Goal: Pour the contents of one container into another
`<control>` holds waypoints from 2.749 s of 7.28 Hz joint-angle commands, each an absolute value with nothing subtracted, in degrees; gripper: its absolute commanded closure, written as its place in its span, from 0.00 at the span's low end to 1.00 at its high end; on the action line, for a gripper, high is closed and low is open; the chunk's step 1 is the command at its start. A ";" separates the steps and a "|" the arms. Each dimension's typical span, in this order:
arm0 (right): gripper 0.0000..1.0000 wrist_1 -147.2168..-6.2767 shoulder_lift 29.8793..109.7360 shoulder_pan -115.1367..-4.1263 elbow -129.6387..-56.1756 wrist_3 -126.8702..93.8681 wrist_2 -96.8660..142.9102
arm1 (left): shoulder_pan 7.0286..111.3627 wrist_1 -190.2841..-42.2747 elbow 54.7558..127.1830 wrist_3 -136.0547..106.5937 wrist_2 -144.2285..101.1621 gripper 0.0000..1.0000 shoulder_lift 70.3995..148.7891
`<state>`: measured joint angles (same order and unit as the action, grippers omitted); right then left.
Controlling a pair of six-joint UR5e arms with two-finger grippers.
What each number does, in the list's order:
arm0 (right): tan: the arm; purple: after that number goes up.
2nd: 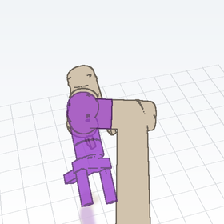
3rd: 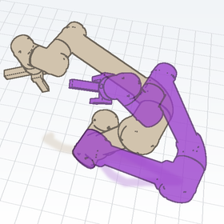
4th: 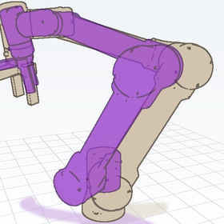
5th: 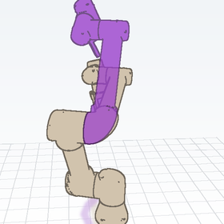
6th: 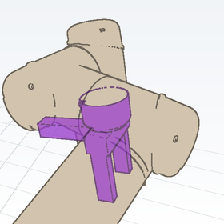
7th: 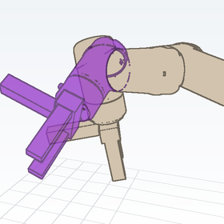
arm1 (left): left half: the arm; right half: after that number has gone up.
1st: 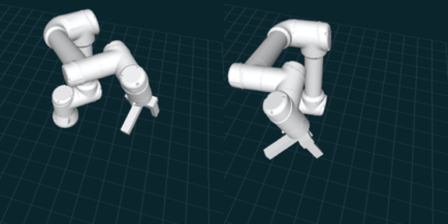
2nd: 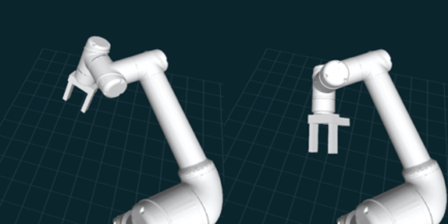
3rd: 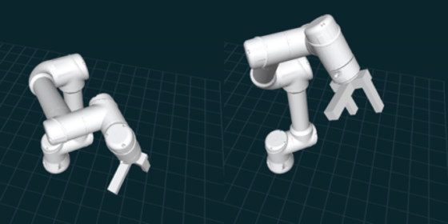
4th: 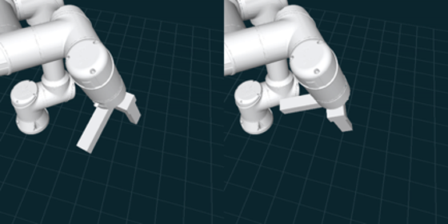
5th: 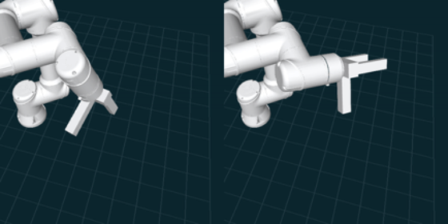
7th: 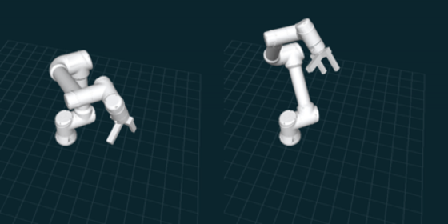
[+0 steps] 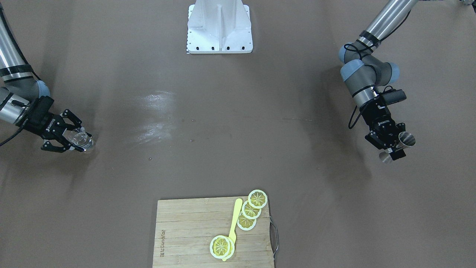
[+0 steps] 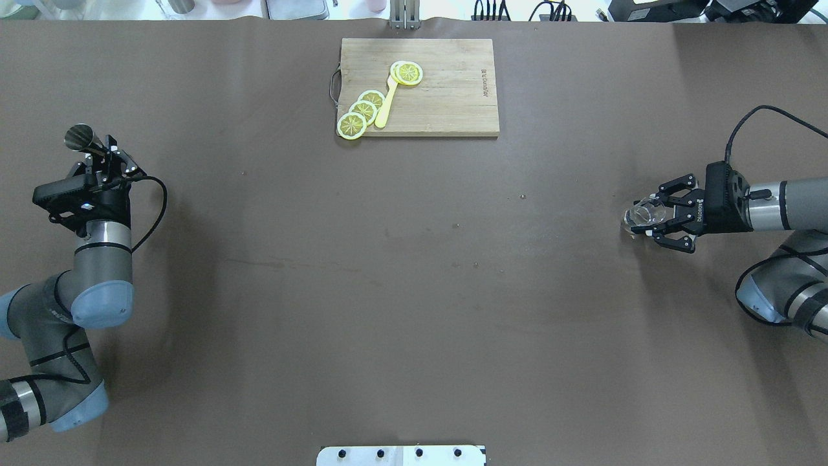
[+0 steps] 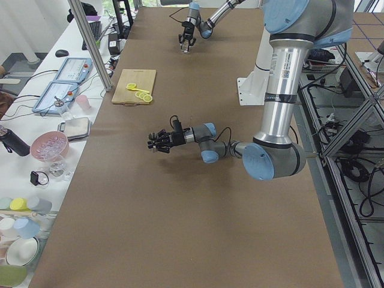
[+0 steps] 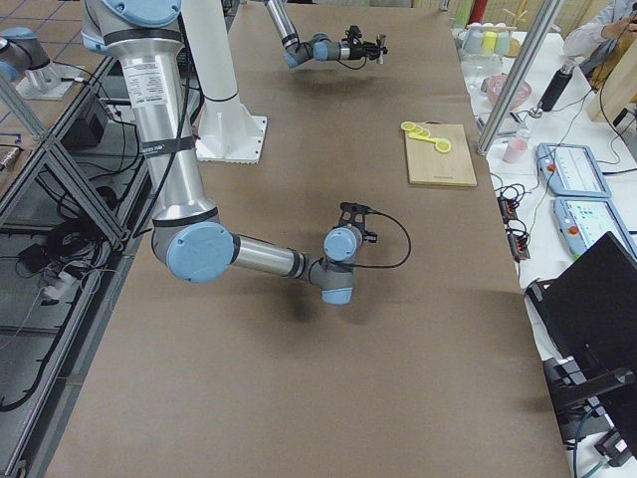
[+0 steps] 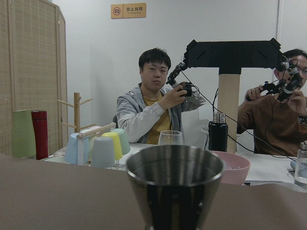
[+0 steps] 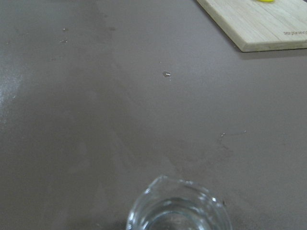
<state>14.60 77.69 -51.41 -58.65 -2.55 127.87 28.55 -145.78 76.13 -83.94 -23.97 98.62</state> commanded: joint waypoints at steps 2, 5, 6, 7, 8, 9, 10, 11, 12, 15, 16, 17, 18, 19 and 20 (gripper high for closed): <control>1.00 14.33 76.55 -50.89 -58.01 -2.55 127.71 | 28.48 -138.03 80.30 -86.57 -23.81 1.00 98.00; 1.00 14.33 76.55 -50.71 -58.01 -2.55 127.71 | 28.39 -126.18 83.41 -95.93 -23.47 1.00 97.21; 1.00 14.24 76.29 -50.71 -58.01 -2.64 127.71 | 28.30 -125.51 83.41 -96.76 -23.47 1.00 97.21; 1.00 14.15 76.29 -50.63 -58.09 -3.07 127.71 | 27.69 -125.33 83.32 -96.85 -23.81 1.00 96.77; 1.00 14.15 76.20 -50.54 -58.18 -3.08 127.71 | 26.64 -124.20 83.23 -98.07 -23.56 1.00 96.68; 0.92 14.15 76.03 -50.45 -58.18 -2.99 127.71 | 26.20 -120.01 83.23 -102.18 -22.95 1.00 96.68; 0.77 14.15 75.94 -50.45 -58.27 -2.99 127.71 | 25.84 -119.45 83.23 -102.48 -22.24 1.00 96.68; 0.69 14.15 75.85 -50.36 -58.27 -2.99 127.44 | 25.32 -119.36 83.15 -102.48 -22.24 1.00 96.68; 0.55 14.15 75.94 -50.36 -58.45 -2.99 127.35 | 25.23 -119.27 83.06 -102.48 -22.24 1.00 96.68; 0.00 14.15 75.94 -50.27 -58.62 -3.08 127.35 | 24.52 -119.27 82.27 -102.48 -22.24 1.00 97.29; 0.00 14.24 75.94 -50.36 -58.62 -3.08 127.35 | 24.43 -119.27 82.18 -102.48 -22.15 1.00 97.38; 0.00 14.24 75.94 -50.36 -58.80 -3.77 127.35 | 24.43 -119.27 81.74 -102.48 -22.06 1.00 97.47; 0.00 14.24 75.94 -50.36 -59.58 -5.61 127.44 | 24.43 -119.27 80.96 -102.39 -22.06 1.00 97.82; 0.00 14.15 76.02 -50.36 -60.81 -6.76 127.53 | 24.43 -119.27 80.77 -102.48 -22.06 1.00 97.82; 0.00 13.98 76.20 -50.54 -61.78 -6.94 127.53 | 24.43 -119.27 80.68 -102.48 -21.97 1.00 97.91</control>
<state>14.14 76.04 -50.42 -60.53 -6.17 127.49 24.44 -119.27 80.92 -102.46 -22.04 97.80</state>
